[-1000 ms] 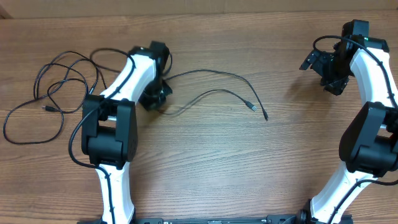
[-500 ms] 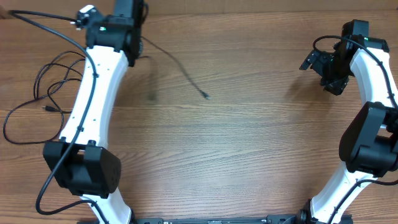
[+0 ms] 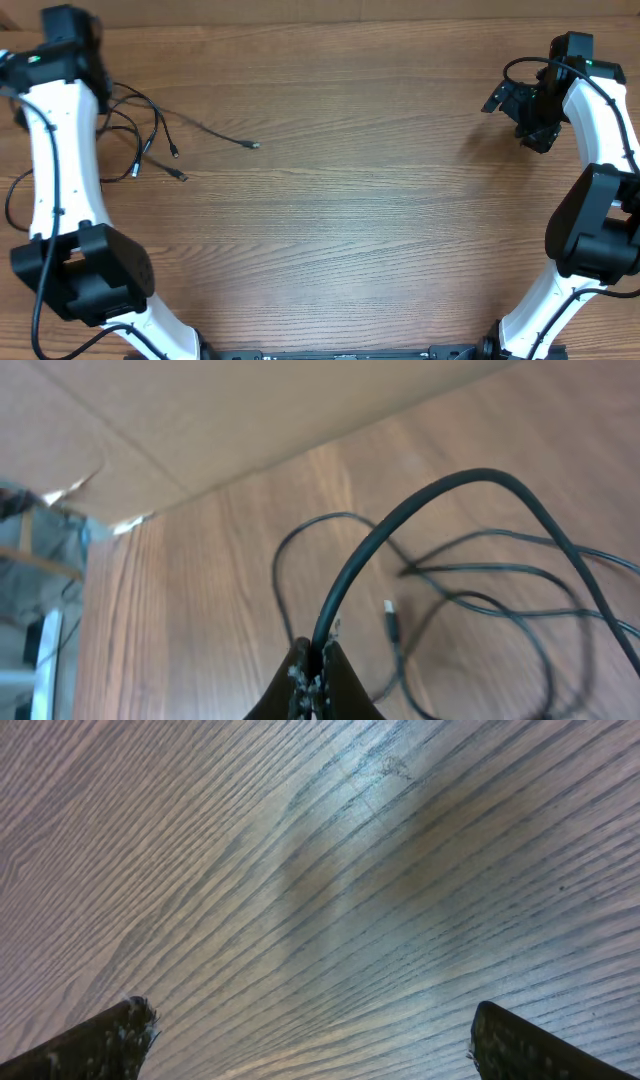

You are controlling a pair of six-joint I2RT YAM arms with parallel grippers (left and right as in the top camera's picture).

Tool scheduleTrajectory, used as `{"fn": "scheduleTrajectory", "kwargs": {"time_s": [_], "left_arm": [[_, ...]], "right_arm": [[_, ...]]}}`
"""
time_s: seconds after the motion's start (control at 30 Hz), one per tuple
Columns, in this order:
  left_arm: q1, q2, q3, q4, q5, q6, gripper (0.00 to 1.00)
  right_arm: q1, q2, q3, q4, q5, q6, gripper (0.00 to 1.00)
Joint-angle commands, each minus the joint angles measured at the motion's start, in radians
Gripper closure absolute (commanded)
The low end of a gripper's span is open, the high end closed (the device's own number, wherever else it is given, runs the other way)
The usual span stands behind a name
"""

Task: Untangle cables

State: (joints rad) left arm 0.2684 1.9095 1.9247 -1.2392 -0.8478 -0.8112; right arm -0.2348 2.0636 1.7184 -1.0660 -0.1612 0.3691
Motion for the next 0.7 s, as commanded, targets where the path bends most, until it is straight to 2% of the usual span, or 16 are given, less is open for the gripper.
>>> {"fn": "scheduleTrajectory", "kwargs": {"time_s": [0.0, 0.1, 0.13, 0.17, 0.23, 0.27, 0.47, 0.67], "left_arm": [[0.066, -0.006, 0.009, -0.01, 0.093, 0.003, 0.93], [0.108, -0.006, 0.009, -0.01, 0.181, 0.003, 0.72], [0.114, -0.006, 0.009, -0.012, 0.197, 0.003, 0.61], [0.121, -0.006, 0.009, -0.014, 0.221, 0.003, 0.34], [0.124, -0.006, 0.009, -0.014, 0.249, 0.003, 0.15], [0.124, -0.006, 0.009, -0.014, 0.283, 0.003, 0.0], [0.124, -0.006, 0.009, -0.013, 0.451, 0.003, 0.0], [0.124, -0.006, 0.009, -0.013, 0.457, 0.003, 0.0]], "right_arm": [[-0.002, -0.031, 0.015, 0.003, -0.008, -0.004, 0.0], [-0.002, -0.031, 0.015, 0.003, -0.009, -0.004, 0.0], [-0.002, -0.031, 0.015, 0.003, -0.008, -0.004, 0.0], [-0.002, -0.031, 0.015, 0.003, -0.008, -0.004, 0.0], [-0.002, -0.031, 0.015, 0.003, -0.008, -0.004, 0.0], [-0.002, -0.031, 0.015, 0.003, -0.008, -0.004, 0.0], [-0.002, -0.031, 0.015, 0.003, -0.008, -0.004, 0.0], [-0.002, -0.031, 0.015, 0.003, -0.008, -0.004, 0.0]]}}
